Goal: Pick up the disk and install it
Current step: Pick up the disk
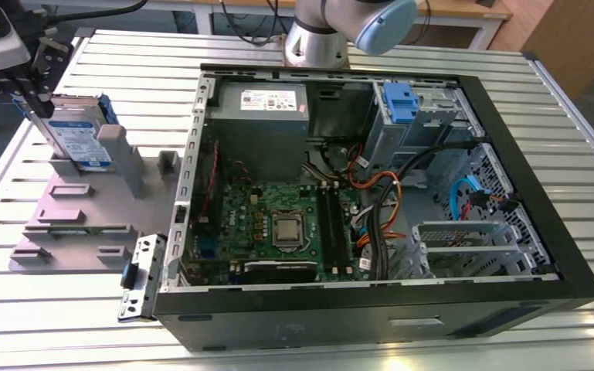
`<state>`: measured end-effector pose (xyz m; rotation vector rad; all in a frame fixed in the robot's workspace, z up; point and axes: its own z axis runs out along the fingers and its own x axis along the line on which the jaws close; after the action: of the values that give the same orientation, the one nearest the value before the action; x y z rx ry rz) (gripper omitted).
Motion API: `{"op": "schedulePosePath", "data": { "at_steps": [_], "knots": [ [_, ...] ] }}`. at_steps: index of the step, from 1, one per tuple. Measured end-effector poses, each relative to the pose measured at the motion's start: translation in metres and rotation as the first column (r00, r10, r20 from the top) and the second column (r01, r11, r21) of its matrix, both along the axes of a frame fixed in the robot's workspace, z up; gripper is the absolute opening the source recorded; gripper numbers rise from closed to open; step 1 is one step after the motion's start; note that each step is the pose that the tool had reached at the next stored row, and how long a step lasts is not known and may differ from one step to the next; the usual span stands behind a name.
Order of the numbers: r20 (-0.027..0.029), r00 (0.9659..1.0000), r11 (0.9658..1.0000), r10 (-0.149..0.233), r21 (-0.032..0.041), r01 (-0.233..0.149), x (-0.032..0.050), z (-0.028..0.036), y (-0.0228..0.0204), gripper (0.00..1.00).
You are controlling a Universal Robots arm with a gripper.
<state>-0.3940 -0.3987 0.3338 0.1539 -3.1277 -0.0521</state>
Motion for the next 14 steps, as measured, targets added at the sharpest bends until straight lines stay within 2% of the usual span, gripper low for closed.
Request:
{"op": "schedulePosePath", "data": {
  "at_steps": [14],
  "knots": [
    [0.0000,0.9994,0.9994,0.036,0.0000,-0.036,0.0000,0.0000,0.0000,0.11]
  ]
}}
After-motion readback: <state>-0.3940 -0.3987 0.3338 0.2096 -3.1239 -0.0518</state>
